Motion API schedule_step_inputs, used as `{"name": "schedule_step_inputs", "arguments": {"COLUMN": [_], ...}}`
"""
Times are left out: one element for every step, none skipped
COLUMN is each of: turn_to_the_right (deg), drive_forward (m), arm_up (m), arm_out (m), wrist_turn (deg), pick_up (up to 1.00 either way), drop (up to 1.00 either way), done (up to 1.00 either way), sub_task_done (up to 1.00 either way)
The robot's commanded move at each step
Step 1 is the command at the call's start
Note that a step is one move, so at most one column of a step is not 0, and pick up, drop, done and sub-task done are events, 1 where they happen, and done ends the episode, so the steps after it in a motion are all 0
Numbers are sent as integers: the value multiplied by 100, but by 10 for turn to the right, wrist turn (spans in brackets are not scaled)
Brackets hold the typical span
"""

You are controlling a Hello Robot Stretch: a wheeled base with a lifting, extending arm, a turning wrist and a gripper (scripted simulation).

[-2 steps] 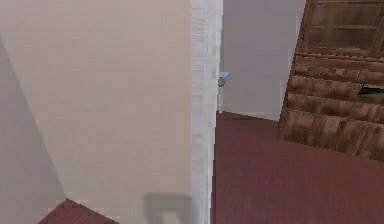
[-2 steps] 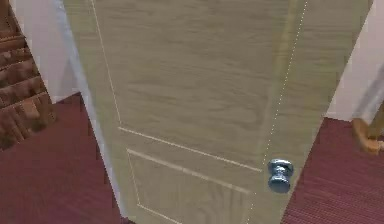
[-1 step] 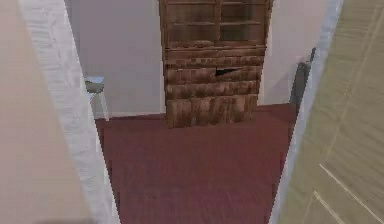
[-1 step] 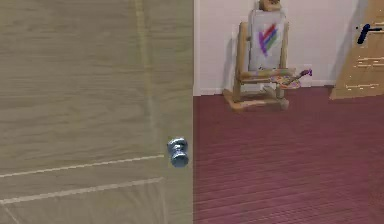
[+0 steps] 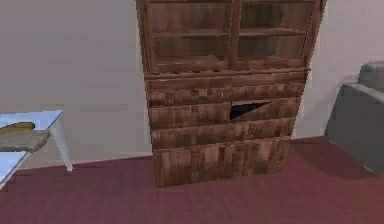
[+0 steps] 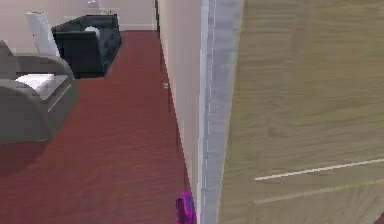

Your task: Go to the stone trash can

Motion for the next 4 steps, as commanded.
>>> {"name": "schedule_step_inputs", "arguments": {"turn_to_the_right": [0,450,330,0], "drive_forward": [20,0,0,25], "arm_up": [0,0,0,0], "arm_out": [0,0,0,0], "wrist_turn": [0,0,0,0], "pick_up": [0,0,0,0], "drop": [0,0,0,0], "done": [0,0,0,0], "sub_task_done": [0,0,0,0]}}
